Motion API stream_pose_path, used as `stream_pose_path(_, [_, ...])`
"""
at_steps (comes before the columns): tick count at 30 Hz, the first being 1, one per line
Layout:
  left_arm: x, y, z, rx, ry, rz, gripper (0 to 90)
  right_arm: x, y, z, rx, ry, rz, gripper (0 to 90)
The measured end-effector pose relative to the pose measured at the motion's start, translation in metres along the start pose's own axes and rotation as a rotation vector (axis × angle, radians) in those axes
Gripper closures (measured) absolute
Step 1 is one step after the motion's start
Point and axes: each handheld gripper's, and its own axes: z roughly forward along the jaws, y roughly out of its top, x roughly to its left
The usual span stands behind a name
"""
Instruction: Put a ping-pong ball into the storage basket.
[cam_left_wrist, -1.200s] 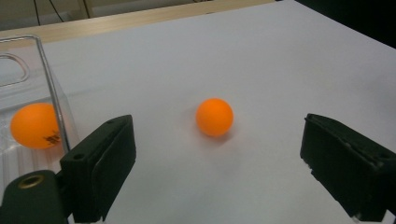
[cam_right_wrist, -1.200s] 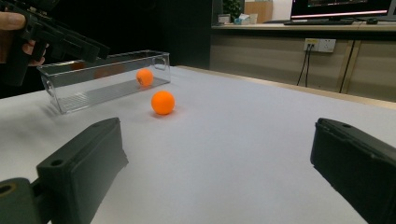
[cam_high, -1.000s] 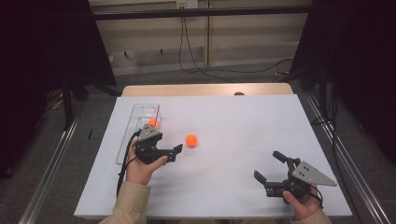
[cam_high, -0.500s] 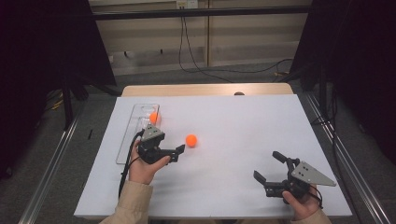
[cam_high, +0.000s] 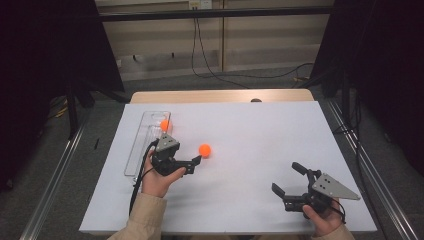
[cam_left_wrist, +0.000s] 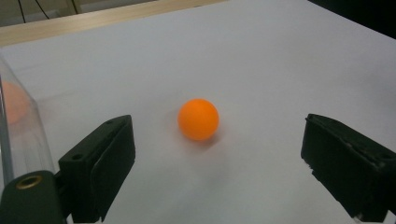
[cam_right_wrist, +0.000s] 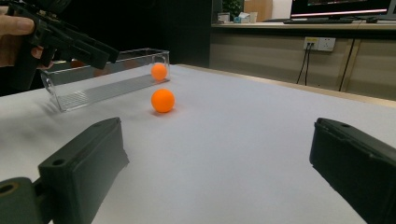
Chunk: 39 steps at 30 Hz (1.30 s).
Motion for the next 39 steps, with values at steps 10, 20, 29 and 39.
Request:
stream_pose_path(10, [-0.003, 0.0, 0.007, 0.005, -0.006, 0.001, 9.8, 0.0, 0.0, -0.002, -0.004, -0.007, -0.003, 2.5])
stream_pose_path(20, [-0.005, -0.001, 0.014, 0.021, 0.005, 0.014, 9.8, 0.0, 0.001, -0.001, -0.004, -0.005, -0.004, 2.5])
stream_pose_path(29, [-0.008, -0.001, 0.02, 0.012, 0.004, 0.011, 9.8, -0.001, 0.001, -0.002, -0.007, -0.005, -0.001, 2.5])
stream_pose_path(39, [-0.01, 0.0, 0.023, 0.007, 0.005, 0.005, 9.5, -0.001, 0.002, -0.002, -0.005, -0.004, -0.004, 2.3])
